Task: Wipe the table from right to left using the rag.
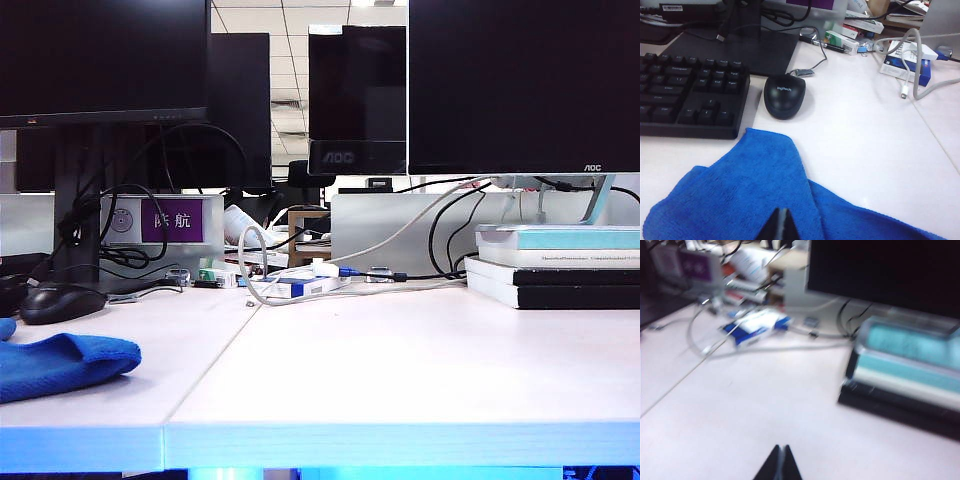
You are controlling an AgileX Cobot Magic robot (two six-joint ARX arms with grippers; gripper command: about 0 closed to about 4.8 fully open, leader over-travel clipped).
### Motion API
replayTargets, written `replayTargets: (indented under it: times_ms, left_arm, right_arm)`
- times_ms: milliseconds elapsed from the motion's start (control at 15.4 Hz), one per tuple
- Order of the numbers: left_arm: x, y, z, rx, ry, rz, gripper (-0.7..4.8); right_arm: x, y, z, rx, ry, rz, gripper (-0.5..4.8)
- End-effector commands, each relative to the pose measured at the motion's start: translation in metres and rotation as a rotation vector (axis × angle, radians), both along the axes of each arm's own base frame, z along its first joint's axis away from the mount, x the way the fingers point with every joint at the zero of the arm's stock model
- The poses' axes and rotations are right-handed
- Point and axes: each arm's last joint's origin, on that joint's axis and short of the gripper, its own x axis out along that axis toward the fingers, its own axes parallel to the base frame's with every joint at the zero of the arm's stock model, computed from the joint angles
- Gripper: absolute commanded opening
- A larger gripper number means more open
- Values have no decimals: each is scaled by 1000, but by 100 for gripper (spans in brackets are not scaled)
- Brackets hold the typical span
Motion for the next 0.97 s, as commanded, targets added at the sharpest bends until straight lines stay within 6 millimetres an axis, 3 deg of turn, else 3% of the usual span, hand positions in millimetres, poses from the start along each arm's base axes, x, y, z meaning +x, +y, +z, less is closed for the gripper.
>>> replayTargets:
  times_ms: [65, 130, 455, 974]
  left_arm:
    - [0, 0, -2, 4, 18, -4, -5]
    - [0, 0, -2, 4, 18, -4, -5]
    - [0, 0, -2, 4, 18, -4, -5]
    - [0, 0, -2, 4, 18, -4, -5]
  right_arm:
    - [-7, -7, -26, 78, -15, -54, -5]
    - [-9, -14, -53, 138, -56, -125, -5]
    - [-7, -17, -104, 187, 37, -215, -5]
    - [-1, -18, -147, 168, 154, -274, -5]
